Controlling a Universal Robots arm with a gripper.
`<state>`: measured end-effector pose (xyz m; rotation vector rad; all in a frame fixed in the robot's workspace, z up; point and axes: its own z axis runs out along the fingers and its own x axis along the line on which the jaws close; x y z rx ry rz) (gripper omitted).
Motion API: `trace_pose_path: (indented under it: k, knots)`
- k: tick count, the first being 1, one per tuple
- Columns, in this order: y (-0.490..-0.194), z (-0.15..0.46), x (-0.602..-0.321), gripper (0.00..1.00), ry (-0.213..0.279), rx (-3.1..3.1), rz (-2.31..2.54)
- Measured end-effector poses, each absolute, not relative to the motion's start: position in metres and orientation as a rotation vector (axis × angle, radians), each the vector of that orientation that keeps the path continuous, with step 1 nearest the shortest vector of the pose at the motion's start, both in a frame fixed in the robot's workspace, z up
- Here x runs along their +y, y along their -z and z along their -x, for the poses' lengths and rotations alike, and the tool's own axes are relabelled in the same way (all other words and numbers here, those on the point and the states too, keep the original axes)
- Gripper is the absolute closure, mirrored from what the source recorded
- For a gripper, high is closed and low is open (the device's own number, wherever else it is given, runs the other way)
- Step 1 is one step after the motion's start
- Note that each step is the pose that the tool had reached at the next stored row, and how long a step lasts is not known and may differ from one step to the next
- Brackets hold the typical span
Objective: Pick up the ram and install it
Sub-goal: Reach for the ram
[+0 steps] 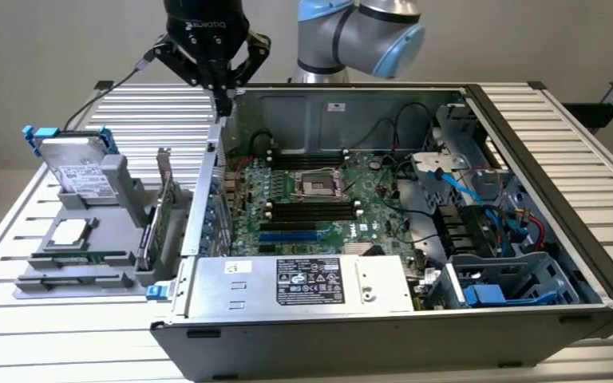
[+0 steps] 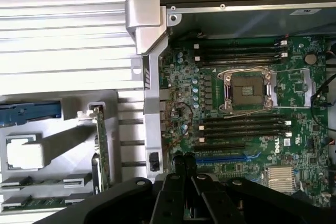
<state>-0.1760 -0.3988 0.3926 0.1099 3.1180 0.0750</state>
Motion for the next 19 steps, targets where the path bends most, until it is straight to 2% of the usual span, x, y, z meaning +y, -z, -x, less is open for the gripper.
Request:
trace_pose_path:
  k: [19]
  knots:
    - [-0.388,0.249,-0.399,0.9,-0.075,3.12,-0.078]
